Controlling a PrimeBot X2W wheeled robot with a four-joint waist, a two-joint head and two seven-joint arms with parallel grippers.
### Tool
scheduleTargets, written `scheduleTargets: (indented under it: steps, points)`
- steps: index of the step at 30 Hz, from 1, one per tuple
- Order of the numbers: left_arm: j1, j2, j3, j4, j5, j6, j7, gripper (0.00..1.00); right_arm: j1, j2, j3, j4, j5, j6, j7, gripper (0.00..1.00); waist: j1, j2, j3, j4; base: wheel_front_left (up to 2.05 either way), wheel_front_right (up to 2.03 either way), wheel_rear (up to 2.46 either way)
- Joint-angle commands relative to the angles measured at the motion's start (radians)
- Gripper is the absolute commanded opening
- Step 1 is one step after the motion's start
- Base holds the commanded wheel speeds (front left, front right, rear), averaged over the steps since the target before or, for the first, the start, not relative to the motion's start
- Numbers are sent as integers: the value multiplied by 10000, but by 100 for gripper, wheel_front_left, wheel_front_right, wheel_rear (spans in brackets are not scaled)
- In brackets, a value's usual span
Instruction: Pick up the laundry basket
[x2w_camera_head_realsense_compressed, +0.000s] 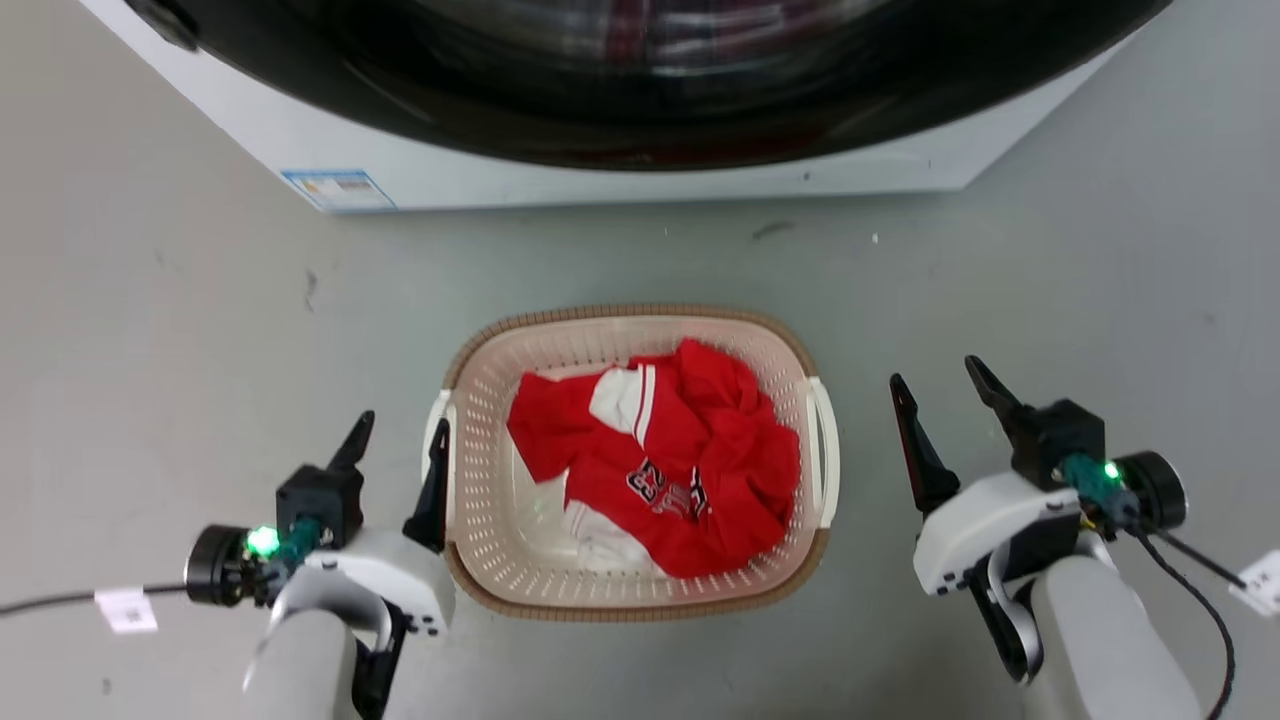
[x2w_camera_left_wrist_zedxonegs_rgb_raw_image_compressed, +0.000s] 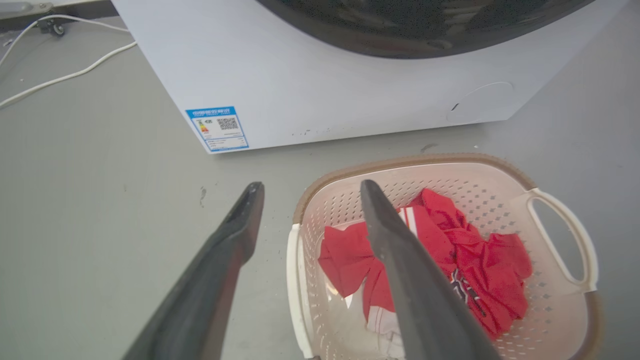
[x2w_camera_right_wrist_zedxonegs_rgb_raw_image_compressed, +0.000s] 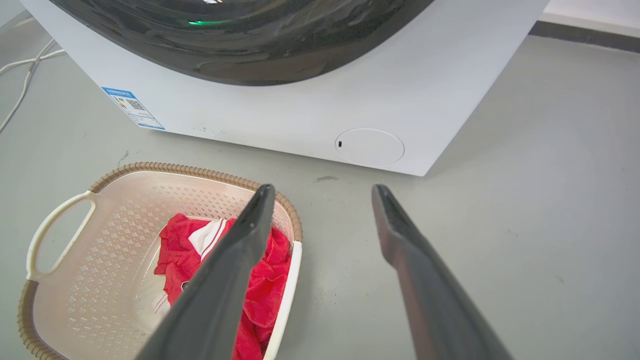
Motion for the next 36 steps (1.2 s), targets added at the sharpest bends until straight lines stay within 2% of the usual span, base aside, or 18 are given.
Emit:
scheduleTargets:
  steps: [1, 7, 8, 9, 12, 13, 18, 27, 36]
  points:
    - [-523, 157, -60, 502, -72, -52, -24, 100, -428, -2, 105, 361, 231, -6, 107, 100, -2, 0, 863, -154, 0, 0, 0]
    - [-2030, 557, -613, 2534, -454, -109, -24, 100, -1630, -4, 481, 2133, 775, -6, 428, 100, -2, 0, 1703, -177, 0, 0, 0]
    - [-2829, 650, -1276, 3431, -1214, -116, 5, 100, -2263, -7, 722, 2873, 1170, -6, 542, 100, -2, 0, 2175, -133, 0, 0, 0]
    - [-3654, 972, -2201, 4136, -1812, -116, 281, 100, -2941, -4, 897, 3542, 1133, -6, 637, 100, -2, 0, 2618, -28, 0, 0, 0]
    - [-4284, 1131, -3056, 4651, -2366, -117, 652, 100, -3479, -4, 1154, 4133, 1501, -6, 798, 100, -2, 0, 2921, 74, 0, 0, 0]
    - [-4284, 1131, -3056, 4651, -2366, -117, 652, 100, -3479, -4, 1154, 4133, 1501, -6, 798, 100, -2, 0, 2921, 74, 0, 0, 0]
    - [-4977, 1500, -4353, 5058, -3439, -111, 1391, 100, -4322, -7, 1746, 5004, 1990, -6, 1168, 100, -2, 0, 3253, 81, 0, 0, 0]
    - [-5592, 2210, -6233, 4757, -5440, -112, 2541, 100, -5348, -7, 2829, 6043, 3160, -6, 2015, 100, -2, 0, 3663, 32, 0, 0, 0]
    - [-6177, 2683, -7806, 4427, -6705, -113, 3090, 100, -5983, -7, 3054, 7065, 3708, -6, 2325, 100, -2, 0, 3935, 153, 0, 0, 0]
